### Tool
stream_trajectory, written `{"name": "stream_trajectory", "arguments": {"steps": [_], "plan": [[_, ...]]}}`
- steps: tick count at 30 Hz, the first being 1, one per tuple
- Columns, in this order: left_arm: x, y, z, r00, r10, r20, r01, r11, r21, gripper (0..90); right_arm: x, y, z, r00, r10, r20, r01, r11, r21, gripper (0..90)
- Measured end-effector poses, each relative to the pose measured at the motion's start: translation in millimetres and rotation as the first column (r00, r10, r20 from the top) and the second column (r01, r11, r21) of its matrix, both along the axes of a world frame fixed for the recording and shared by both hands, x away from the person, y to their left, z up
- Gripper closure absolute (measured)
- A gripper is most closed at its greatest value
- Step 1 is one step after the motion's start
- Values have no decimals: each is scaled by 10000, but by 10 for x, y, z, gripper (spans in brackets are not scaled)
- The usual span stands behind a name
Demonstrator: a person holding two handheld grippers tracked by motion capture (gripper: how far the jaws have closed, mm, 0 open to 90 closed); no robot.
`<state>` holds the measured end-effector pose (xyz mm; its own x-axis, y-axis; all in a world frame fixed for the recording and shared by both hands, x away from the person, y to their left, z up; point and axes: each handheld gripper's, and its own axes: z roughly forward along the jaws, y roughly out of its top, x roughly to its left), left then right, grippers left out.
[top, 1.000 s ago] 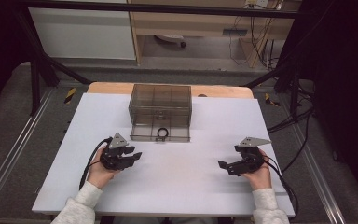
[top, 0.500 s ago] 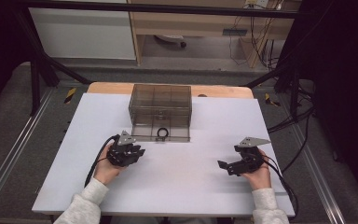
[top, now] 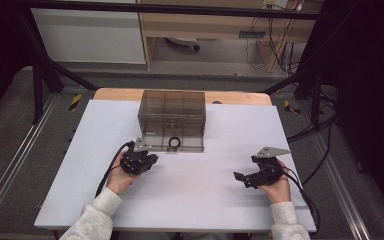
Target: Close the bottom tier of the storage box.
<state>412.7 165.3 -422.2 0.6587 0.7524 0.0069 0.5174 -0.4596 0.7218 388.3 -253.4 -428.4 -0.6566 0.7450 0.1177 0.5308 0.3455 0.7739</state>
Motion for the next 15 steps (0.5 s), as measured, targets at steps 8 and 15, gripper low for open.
{"name": "stream_trajectory", "arguments": {"steps": [8, 15], "plan": [[57, -10, -12, 9999, 58, -92, -58, 10000, 5, 895, -1, 8, -5, 10000, -22, -58, 22, 10000, -8, 4], [101, -73, 19, 10000, 45, 68, -45, 9999, 99, 896, 0, 10, -8, 10000, 7, -64, -7, 10000, -32, 4]]}}
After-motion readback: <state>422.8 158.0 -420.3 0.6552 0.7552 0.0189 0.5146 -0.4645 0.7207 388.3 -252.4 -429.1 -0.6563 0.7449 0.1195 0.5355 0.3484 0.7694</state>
